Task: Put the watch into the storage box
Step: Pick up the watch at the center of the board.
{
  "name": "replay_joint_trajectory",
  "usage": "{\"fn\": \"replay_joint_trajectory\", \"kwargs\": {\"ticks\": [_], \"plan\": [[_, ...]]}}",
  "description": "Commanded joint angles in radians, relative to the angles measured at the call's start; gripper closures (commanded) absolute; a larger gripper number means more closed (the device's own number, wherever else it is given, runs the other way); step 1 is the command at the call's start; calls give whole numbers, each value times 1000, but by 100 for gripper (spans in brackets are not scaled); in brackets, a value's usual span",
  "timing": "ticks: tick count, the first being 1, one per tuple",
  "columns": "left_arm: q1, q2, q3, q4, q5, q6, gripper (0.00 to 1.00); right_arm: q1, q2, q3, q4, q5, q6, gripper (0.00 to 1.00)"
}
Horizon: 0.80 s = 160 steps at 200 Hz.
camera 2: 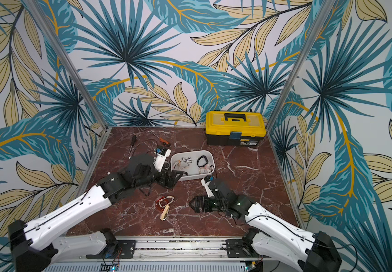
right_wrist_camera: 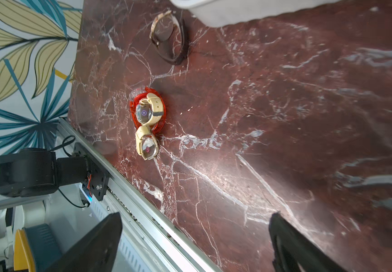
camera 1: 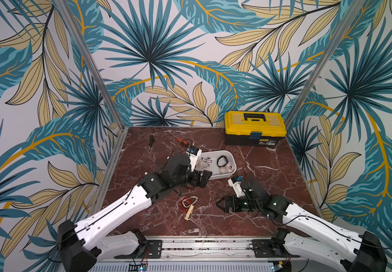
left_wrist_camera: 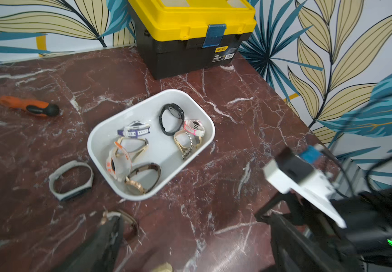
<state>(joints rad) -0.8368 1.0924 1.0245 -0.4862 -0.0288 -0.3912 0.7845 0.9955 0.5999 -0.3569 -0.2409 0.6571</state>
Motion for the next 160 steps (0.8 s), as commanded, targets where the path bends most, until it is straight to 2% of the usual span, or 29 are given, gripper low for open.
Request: {"fn": "replay_joint_trajectory", "kwargs": {"ticks": [1,36,68,82,108,160], "plan": [[-53,-132,-94,-273,-207,-199,0,63,109,58,130,-4,28,0],[-188,-353,-218,-485,-306,-500,0,120,313,174,173,29,36,0],[-262,-367,-233,-649,-386,-653,0,124,478,285,103,62,31,0],[-287,-364,-235,-701,-420,-702,0,127,538,336,75,78,30,4],[-318,-380,-250,-723,-446,-725,0,132,607,408,29,99,28,10],[-373,-401,-286,-573,-437,-608,0,149,687,472,-65,157,-5,18]]}}
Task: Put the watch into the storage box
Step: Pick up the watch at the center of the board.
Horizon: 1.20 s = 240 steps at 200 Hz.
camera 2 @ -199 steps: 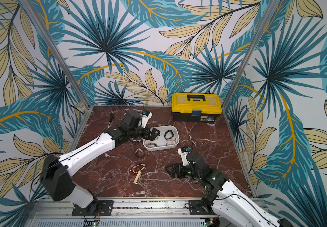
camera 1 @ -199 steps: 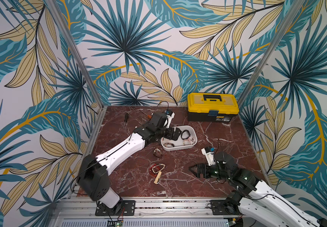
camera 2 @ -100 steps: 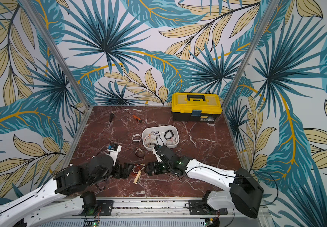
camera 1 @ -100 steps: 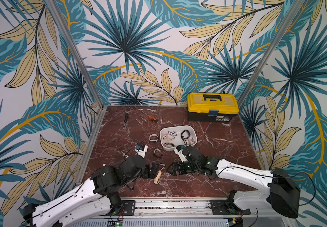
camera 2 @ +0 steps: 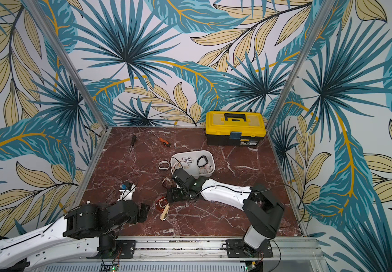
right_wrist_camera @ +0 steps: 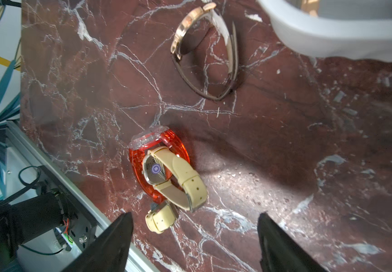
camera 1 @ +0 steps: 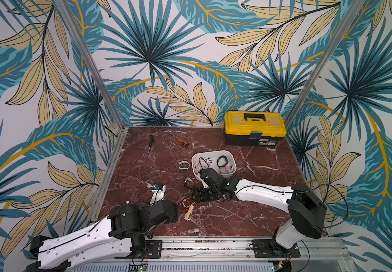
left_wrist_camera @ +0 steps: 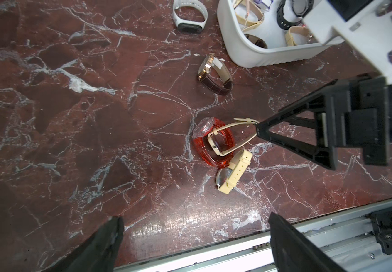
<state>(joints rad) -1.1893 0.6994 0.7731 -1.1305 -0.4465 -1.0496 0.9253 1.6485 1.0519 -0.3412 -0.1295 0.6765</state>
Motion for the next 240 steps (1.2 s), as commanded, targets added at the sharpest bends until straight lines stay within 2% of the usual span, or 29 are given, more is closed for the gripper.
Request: {"fn": "replay_joint_trajectory", "kwargs": {"ticks": [1,31,69,123,191,240], "plan": [[-21,-8,-35,75,-18,53,0,9,35,21,-81,45,-24,18],[-32,-15,-61,157,40,128,0,9,85,58,-106,52,-32,25],[-38,-52,-97,179,77,146,0,9,117,74,-89,42,-27,26],[-40,-74,-115,200,125,198,0,9,173,124,-119,45,-36,33],[-43,-87,-138,249,238,277,0,7,189,143,-150,70,-31,43],[-47,-87,-147,264,238,283,0,9,212,152,-139,54,-30,61]]}}
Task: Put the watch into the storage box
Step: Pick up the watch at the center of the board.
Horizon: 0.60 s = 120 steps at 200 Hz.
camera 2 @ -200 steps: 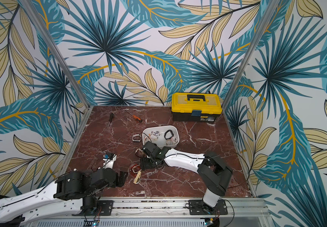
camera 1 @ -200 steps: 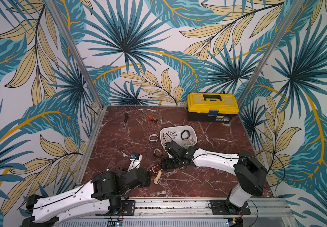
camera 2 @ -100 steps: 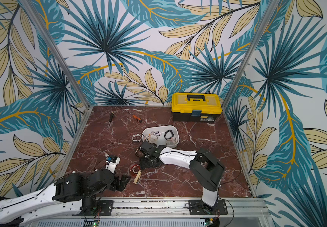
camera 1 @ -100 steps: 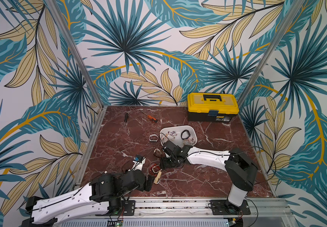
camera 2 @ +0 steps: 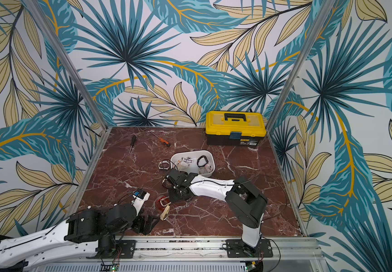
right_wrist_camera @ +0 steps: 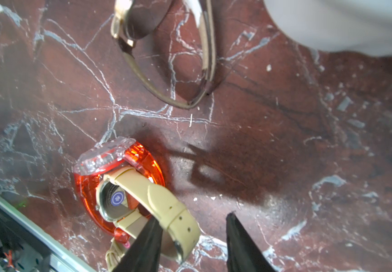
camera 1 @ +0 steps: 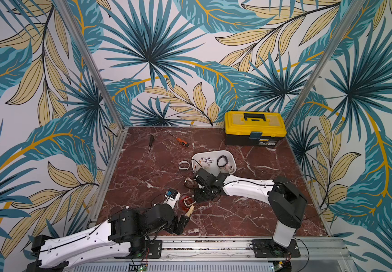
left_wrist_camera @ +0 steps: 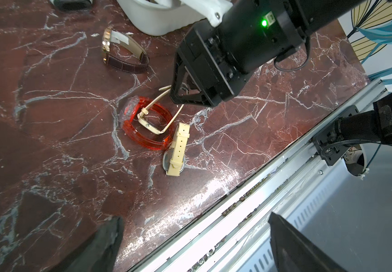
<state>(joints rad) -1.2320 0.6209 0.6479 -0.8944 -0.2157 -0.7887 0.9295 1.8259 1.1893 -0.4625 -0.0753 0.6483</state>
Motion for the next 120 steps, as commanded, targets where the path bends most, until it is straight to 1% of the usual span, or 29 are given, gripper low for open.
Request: {"fn": "replay_joint_trajectory", "kwargs": {"ticks": [1,54,59,74,82,94,120], "plan": [[-4,-8,-22,28,7,22,0,5,35,15,-17,0,-2,61],[-5,-3,-17,23,-2,24,0,5,41,32,-28,0,1,76],[-5,-1,-16,24,-2,26,0,5,42,32,-28,0,2,79],[-5,2,-16,26,-4,31,0,5,46,33,-27,-1,4,92],[-6,2,-16,26,-5,30,0,5,48,33,-25,-3,4,97],[-6,3,-16,26,-5,32,0,4,51,32,-21,-9,6,100],[-6,2,-14,26,-8,32,0,5,48,29,-13,-11,8,100]]}}
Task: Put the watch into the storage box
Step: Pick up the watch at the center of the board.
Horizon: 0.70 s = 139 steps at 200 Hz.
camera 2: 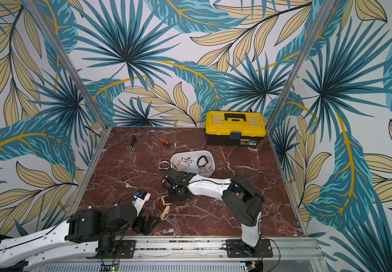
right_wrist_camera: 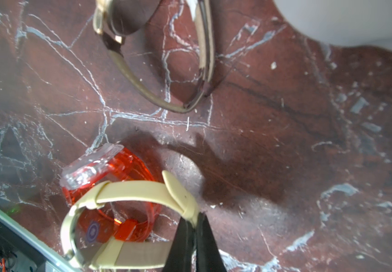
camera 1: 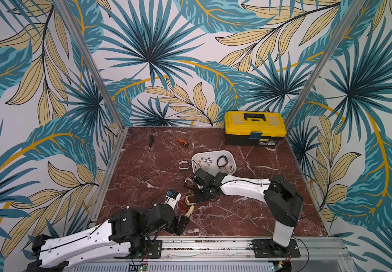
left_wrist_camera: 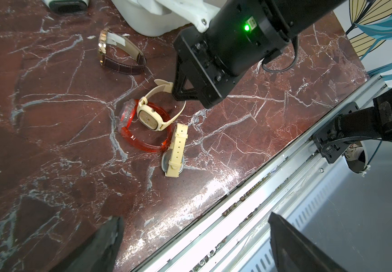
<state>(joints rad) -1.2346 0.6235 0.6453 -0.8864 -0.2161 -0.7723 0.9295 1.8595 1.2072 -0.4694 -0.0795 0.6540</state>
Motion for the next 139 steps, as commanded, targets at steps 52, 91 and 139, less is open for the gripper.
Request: {"fn": "replay_joint_trajectory", "kwargs": {"ticks": [52,91,139], "plan": [[-3,-3,16,29,0,46,0,-1,-73,-7,5,-65,31,100],[-3,-32,52,61,-21,91,0,-32,-171,-17,-28,-115,60,100],[-3,-6,80,84,-29,130,0,-134,-259,-11,-53,-162,36,100]]}}
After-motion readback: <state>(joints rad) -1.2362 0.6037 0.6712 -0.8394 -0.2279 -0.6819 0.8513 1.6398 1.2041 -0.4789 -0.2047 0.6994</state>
